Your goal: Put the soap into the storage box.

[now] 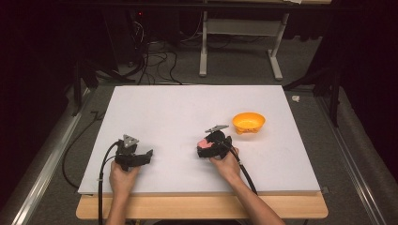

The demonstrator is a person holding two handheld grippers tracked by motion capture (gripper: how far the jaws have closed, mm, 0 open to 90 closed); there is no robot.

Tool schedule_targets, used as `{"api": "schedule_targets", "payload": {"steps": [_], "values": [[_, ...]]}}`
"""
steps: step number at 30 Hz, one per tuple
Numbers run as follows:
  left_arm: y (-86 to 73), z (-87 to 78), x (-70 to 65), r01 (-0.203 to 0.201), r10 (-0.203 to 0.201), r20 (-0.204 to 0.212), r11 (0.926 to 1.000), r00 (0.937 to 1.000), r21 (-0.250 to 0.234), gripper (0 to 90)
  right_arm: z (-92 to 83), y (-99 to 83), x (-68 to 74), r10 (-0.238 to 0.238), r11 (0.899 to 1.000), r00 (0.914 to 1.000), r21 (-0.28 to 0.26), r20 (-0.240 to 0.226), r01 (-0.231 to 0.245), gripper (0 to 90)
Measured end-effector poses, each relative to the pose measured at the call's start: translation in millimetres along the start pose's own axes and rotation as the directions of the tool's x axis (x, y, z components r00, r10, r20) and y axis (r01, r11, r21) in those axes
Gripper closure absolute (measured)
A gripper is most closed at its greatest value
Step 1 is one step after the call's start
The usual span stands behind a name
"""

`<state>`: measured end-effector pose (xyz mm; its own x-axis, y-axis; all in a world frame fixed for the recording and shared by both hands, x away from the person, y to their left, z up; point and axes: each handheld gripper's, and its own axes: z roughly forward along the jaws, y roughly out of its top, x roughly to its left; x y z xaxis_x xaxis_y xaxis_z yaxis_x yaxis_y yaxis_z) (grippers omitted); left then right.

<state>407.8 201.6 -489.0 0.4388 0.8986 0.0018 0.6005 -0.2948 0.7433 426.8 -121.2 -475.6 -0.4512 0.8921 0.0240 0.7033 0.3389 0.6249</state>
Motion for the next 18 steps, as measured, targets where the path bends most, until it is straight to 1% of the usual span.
{"api": "schedule_targets", "payload": {"steps": [12, 18], "values": [[0.1, 0.1, 0.5, 0.003, -0.003, 0.004, 1.0, 1.0, 0.002, 21.1, -0.4, 1.2, -0.4, 0.001, 1.0, 1.0, 0.008, -0.004, -0.001, 13.7], [0.1, 0.2, 0.4, 0.003, -0.003, 0.003, 1.0, 1.0, 0.0, 21.1, -2.1, 0.4, -1.0, -0.003, 1.0, 0.9997, 0.01, -0.023, 0.003, 13.7]]}}
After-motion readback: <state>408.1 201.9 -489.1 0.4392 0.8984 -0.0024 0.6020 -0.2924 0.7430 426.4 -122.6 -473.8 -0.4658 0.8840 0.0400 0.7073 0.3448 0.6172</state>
